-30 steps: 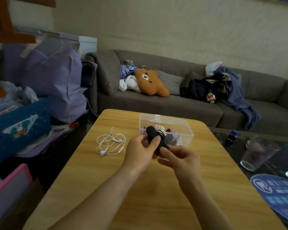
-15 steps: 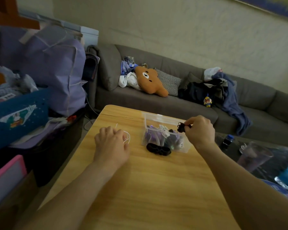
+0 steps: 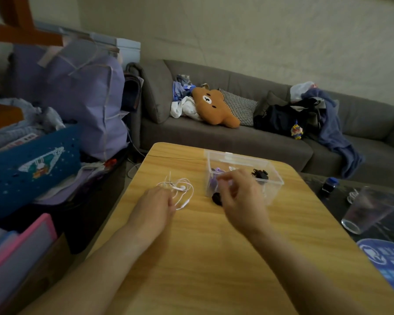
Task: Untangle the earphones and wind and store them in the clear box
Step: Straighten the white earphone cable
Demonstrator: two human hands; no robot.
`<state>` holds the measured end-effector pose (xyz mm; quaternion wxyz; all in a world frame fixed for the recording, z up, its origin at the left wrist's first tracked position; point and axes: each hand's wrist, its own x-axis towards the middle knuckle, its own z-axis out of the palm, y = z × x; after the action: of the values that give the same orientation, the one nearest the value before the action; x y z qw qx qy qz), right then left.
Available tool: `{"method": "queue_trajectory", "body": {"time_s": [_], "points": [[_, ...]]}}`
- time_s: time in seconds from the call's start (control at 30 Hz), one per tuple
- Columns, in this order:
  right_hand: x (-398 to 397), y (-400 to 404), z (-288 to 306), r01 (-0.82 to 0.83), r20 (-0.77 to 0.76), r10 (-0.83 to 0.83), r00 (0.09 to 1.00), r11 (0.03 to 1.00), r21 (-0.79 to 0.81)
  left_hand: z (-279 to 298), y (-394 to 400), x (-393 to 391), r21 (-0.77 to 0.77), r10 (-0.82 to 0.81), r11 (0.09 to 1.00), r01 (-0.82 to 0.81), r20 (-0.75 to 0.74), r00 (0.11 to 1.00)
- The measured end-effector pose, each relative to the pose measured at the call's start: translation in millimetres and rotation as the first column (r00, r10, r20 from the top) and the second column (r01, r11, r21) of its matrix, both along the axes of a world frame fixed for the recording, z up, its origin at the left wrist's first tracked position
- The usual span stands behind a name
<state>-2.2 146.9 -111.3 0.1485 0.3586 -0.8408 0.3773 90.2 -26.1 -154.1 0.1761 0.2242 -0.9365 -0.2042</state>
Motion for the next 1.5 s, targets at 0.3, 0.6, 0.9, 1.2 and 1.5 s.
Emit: {"method": "queue_trajectory", "body": {"time_s": [0.3,0.6,0.9,1.2,1.5], "points": [[9.4,2.1,-54.7,-0.21,0.164,0.164,0.973,0.926,0.315,13.3,23.5,21.9,0.279,-0.404,0.877,0.391,-0.011,0.915],[-5.7,32.3,-30.2,-0.299,0.607,0.33,0.723,0.941,-0.155,10.7,9.8,18.3,0.225,-0.248,0.948,0.227,0.073,0.966],[-7.7,57.5,4.3,0.145,0.66,0.634,0.403,0.668,-0.73,16.1,21.9,5.3,0.305,-0.058,0.947,0.103,-0.155,0.986],[4.9,53.3,7.4,-0.033,0.601,0.725,0.336,0.647,-0.762,45.1,79.8,10.4,0.504,-0.313,0.719,0.478,-0.379,0.871],[-25.7,84.4,12.0,0.25,0.638,0.575,0.513,0.611,-0.751,39.4,43.7,2.0,0.635,0.173,0.749,0.187,-0.461,0.87]]}}
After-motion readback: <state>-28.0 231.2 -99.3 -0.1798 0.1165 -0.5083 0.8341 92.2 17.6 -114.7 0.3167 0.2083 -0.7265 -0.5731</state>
